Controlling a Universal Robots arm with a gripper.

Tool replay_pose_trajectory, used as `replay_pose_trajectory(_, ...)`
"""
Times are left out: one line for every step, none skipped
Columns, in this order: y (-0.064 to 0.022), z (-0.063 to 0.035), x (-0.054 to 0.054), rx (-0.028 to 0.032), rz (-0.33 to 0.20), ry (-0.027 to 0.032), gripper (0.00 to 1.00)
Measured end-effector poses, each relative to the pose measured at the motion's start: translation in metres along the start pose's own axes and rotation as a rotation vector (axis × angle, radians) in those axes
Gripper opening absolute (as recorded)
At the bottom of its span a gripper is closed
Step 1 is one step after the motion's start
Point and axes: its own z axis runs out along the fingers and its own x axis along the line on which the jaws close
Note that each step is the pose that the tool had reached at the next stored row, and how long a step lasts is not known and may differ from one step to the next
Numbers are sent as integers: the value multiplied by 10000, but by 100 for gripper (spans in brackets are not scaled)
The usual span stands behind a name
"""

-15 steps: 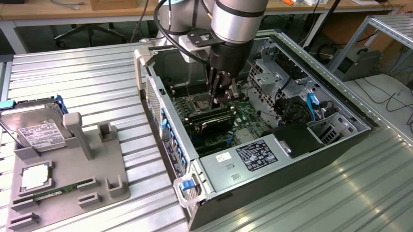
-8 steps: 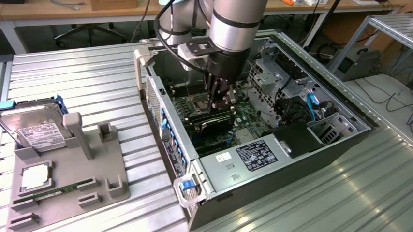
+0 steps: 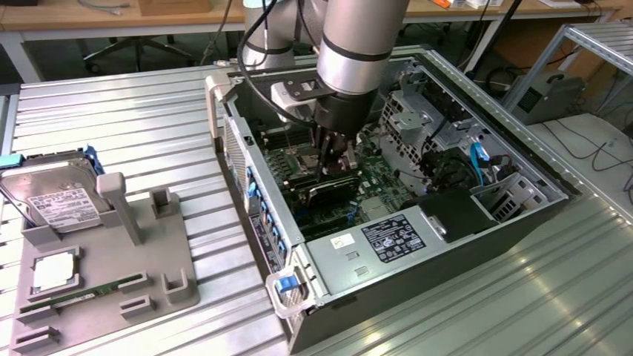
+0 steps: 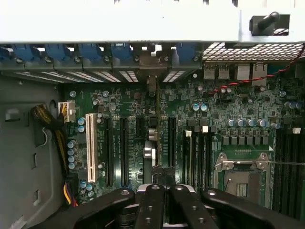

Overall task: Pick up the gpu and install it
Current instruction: 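Press down on the gpu until it lock into place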

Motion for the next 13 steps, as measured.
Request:
replay_pose_trajectory(0, 26, -1, 0, 0, -1, 11)
replay_pose_trajectory(0, 30, -1, 1, 0, 8, 11)
replay_pose_trajectory(1, 29, -1, -1, 0, 18, 11)
replay_pose_trajectory(1, 29, -1, -1, 0, 19, 11)
replay_pose_trajectory(1, 61, -1, 0, 0, 17, 11)
replay_pose_trajectory(1, 79, -1, 1, 0, 16, 11)
replay_pose_trajectory(1, 83, 0, 0, 0, 18, 11)
replay_pose_trajectory(1, 83, 0, -1, 0, 20, 11)
replay_pose_trajectory(1, 83, 0, -1, 0, 19, 11)
replay_pose_trajectory(1, 85, 0, 0, 0, 17, 11)
replay_pose_trajectory(1, 90, -1, 1, 0, 15, 11)
replay_pose_trajectory(2, 96, -1, 2, 1, 12, 11)
replay_pose_trajectory(3, 103, 0, 1, 0, 14, 11)
